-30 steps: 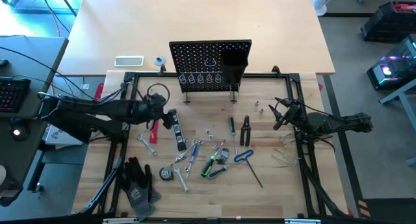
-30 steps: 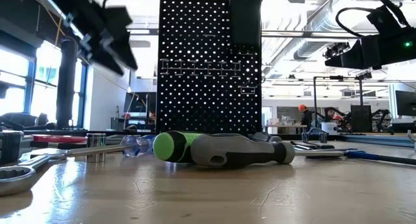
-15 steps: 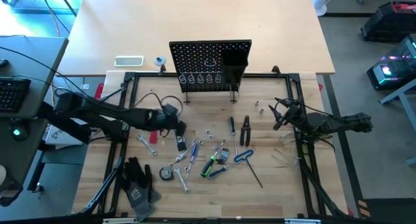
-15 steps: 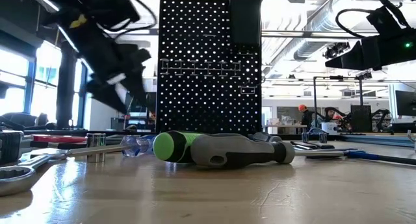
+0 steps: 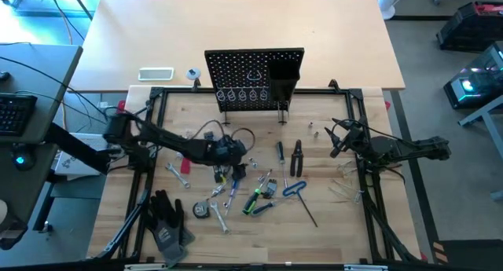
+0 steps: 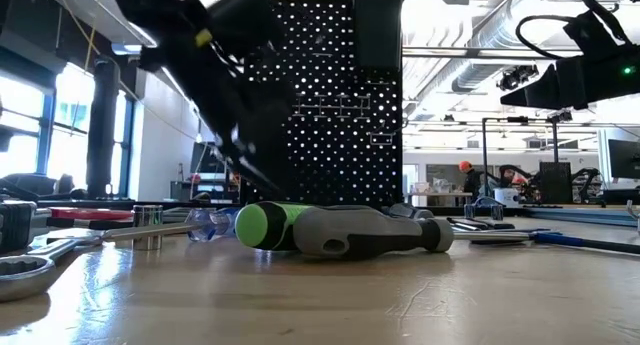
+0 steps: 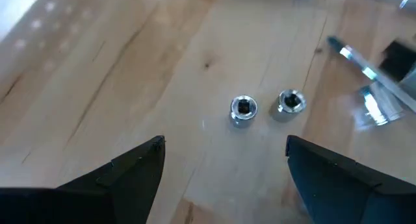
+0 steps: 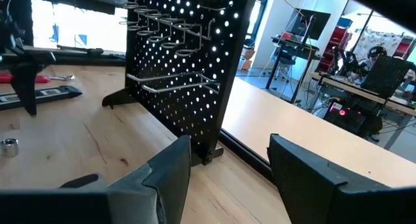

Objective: Hang tools onto peg board
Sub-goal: Put the socket wrench into the pegboard bin

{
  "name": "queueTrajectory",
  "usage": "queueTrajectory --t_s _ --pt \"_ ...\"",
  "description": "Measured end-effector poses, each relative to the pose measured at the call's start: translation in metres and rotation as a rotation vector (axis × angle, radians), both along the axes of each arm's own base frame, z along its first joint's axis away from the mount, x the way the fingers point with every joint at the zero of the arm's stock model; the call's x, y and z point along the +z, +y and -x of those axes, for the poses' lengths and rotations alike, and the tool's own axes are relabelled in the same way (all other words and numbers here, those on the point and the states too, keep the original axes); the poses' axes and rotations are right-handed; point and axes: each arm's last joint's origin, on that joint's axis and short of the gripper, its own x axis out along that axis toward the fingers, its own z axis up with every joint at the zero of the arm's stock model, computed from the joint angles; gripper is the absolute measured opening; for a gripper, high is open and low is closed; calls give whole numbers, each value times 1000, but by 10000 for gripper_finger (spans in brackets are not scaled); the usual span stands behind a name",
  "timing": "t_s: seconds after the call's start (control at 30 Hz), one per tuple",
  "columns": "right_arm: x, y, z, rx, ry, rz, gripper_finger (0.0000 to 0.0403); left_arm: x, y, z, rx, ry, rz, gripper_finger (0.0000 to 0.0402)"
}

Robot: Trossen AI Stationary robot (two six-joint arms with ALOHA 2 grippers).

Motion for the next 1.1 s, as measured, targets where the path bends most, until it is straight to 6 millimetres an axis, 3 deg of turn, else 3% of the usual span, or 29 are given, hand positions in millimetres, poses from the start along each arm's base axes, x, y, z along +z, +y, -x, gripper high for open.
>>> queueTrajectory --t_s 0.13,0.47,0.9,1.1 --pt "0 0 0 0 1 0 200 -14 -3 -8 -25 9 -66 310" --pt "-1 0 0 0 17 3 200 -18 -5 -18 -57 -66 -108 299" --pt "-4 0 0 0 46 8 200 -38 -3 -23 -69 -58 -67 201" --pt "-4 0 0 0 46 8 200 -38 -3 -25 -87 -73 -76 142"
